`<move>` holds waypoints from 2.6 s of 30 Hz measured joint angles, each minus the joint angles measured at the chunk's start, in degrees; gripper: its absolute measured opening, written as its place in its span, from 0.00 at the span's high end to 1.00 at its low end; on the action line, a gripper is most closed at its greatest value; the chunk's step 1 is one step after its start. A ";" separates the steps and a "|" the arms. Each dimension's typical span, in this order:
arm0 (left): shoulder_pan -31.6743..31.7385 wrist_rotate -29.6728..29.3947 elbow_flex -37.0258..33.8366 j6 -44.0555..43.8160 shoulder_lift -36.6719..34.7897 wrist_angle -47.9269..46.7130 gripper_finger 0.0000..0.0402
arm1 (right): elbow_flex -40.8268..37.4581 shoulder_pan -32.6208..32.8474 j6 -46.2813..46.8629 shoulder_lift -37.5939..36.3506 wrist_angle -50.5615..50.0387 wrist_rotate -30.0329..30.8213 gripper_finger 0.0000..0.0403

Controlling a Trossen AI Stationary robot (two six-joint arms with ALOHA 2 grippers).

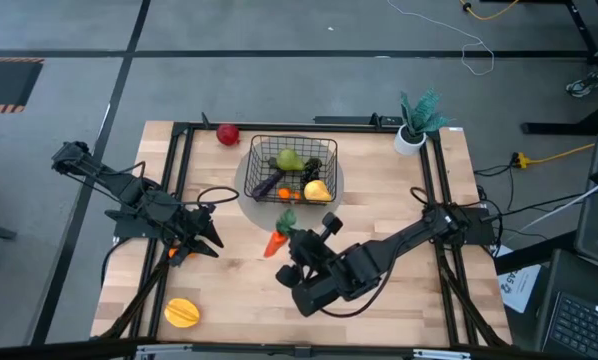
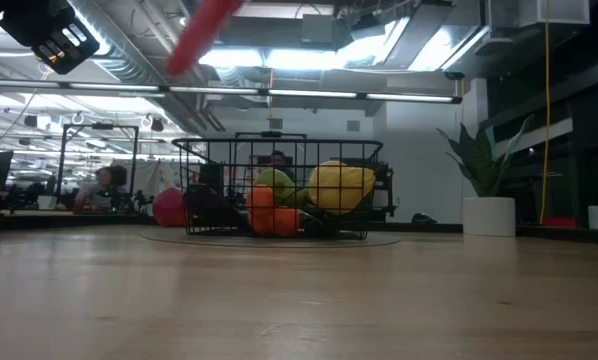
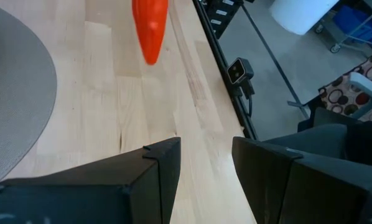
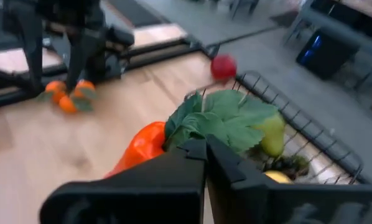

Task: Build produce basket
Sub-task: Put the orange carrot into the black wire basket, then put the orange tangerines into the black wire basket

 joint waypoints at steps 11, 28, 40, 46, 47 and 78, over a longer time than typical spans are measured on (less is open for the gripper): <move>0.02 -0.04 0.04 0.00 0.00 -0.06 0.67 | 0.01 -1.93 -11.53 -4.27 6.15 8.47 1.00; 0.02 -0.07 0.04 1.42 0.00 -0.03 0.67 | 0.04 -12.52 -18.00 -7.64 6.86 1.92 1.00; 0.01 -0.16 0.04 2.19 0.00 -0.02 0.67 | 0.04 -22.70 -19.29 -7.64 7.37 -14.58 0.95; 0.02 -1.07 0.04 3.52 0.00 -0.02 0.67 | 0.04 -26.98 -20.89 -7.64 10.16 -20.34 0.80; 0.02 -1.16 0.04 3.52 0.00 -0.02 0.67 | 0.04 -27.39 -21.60 -7.64 10.29 -21.55 0.77; 0.02 -2.91 0.04 4.44 0.00 0.02 0.67 | -0.02 -26.83 -17.35 -7.62 4.10 -41.58 0.69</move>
